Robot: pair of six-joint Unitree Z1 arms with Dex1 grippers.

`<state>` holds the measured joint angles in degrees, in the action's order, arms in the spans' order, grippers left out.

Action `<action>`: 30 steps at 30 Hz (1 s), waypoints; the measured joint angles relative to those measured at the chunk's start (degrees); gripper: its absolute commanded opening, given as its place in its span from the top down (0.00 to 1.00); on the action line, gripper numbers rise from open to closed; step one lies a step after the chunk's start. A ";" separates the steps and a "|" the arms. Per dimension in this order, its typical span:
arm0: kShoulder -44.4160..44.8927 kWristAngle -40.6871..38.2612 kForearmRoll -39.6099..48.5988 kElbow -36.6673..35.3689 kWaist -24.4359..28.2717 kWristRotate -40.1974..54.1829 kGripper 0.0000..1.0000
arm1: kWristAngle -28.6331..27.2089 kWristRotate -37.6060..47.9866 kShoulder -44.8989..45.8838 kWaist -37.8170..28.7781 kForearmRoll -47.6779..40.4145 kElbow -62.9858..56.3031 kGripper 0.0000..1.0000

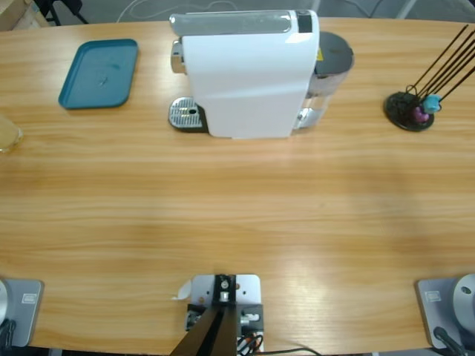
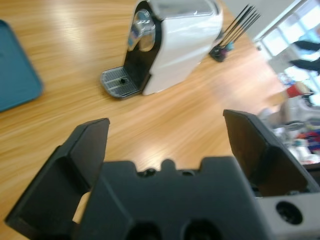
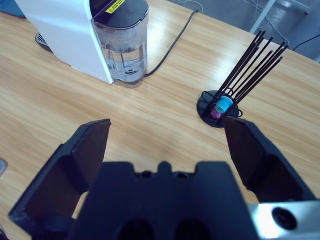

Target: Pour coffee

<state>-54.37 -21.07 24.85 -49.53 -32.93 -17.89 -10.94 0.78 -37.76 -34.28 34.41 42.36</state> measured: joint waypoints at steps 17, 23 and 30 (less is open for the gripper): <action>-30.34 -10.13 -14.12 -13.99 4.08 -24.09 0.03 | 1.38 -0.20 -0.09 0.00 0.00 -0.01 0.00; -36.62 -15.39 -16.95 -14.36 4.45 -27.57 0.08 | 1.69 -0.24 -0.23 0.00 0.00 -0.01 0.00; -40.79 -16.64 -21.21 -15.39 5.34 -30.60 0.28 | 1.69 -0.24 -0.34 0.00 0.00 -0.01 0.00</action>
<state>-95.16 -37.72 3.64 -64.92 -27.59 -48.49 -9.25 0.54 -38.10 -34.29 34.40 42.36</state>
